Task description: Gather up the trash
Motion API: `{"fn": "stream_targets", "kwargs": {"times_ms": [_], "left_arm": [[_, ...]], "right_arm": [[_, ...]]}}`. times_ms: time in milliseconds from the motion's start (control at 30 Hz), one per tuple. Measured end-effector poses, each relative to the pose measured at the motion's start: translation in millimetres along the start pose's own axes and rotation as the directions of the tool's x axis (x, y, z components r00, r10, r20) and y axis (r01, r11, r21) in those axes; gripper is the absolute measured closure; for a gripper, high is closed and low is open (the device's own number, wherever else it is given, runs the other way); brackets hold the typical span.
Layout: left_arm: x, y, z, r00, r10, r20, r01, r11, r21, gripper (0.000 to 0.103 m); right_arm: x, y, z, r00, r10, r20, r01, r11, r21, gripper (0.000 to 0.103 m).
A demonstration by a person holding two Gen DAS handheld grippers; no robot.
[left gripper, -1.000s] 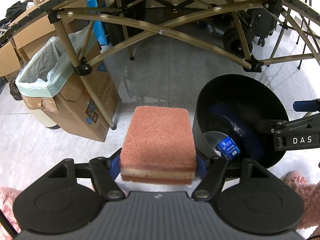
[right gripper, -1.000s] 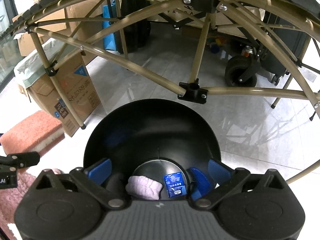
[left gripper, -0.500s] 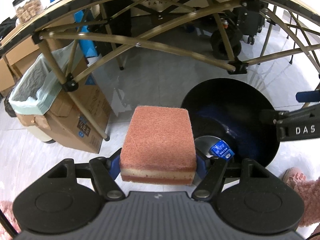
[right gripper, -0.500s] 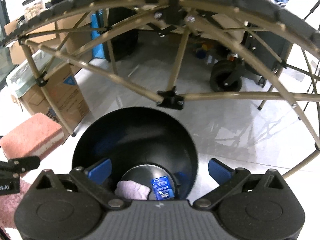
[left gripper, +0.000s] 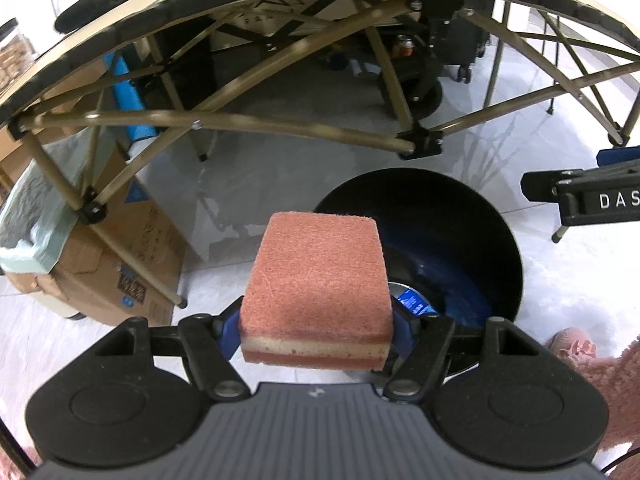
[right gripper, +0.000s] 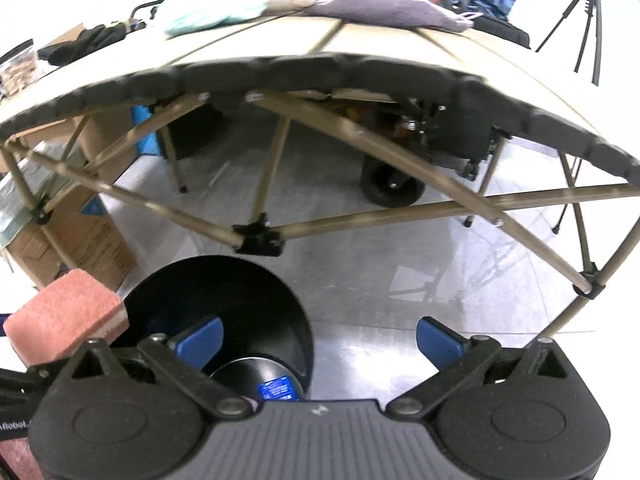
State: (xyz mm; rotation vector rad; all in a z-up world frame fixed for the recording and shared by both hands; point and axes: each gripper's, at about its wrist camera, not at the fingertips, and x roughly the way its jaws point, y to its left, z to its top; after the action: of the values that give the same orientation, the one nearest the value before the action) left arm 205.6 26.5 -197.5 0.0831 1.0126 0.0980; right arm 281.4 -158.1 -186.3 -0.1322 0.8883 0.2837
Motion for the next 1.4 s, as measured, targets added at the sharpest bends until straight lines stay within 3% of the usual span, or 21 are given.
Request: {"fn": "stream_targets", "kwargs": {"times_ms": [500,867,1100,1167,1267,1400], "left_arm": [[36,-45,31,0.996,-0.09,-0.022,0.091,0.994,0.06,0.032],[63,-36,23,0.994,-0.085,-0.067,0.086,0.996,0.013,0.032],[58,-36,25,0.993,-0.109,-0.038,0.11,0.994,0.007,0.031],[58,-37,25,0.992,-0.118,-0.041,0.118,0.993,0.0,0.024],[58,-37,24,0.992,-0.114,-0.045,0.114,0.993,-0.01,0.0],[59,-38,25,0.994,-0.1,-0.051,0.099,0.995,-0.009,0.0]], "right_arm": [[-8,-24,5,0.999,-0.033,0.029,0.032,0.998,0.06,0.0],[0,-25,7,0.999,-0.032,0.015,0.031,0.995,0.09,0.0],[4,-20,7,0.999,-0.033,0.006,0.032,0.997,0.076,0.0],[4,-21,7,0.999,-0.036,0.006,0.035,0.996,0.08,0.0],[4,-23,7,0.999,-0.039,0.007,0.039,0.996,0.086,0.0],[5,-22,7,0.999,-0.037,0.002,0.037,0.996,0.085,0.0]]}}
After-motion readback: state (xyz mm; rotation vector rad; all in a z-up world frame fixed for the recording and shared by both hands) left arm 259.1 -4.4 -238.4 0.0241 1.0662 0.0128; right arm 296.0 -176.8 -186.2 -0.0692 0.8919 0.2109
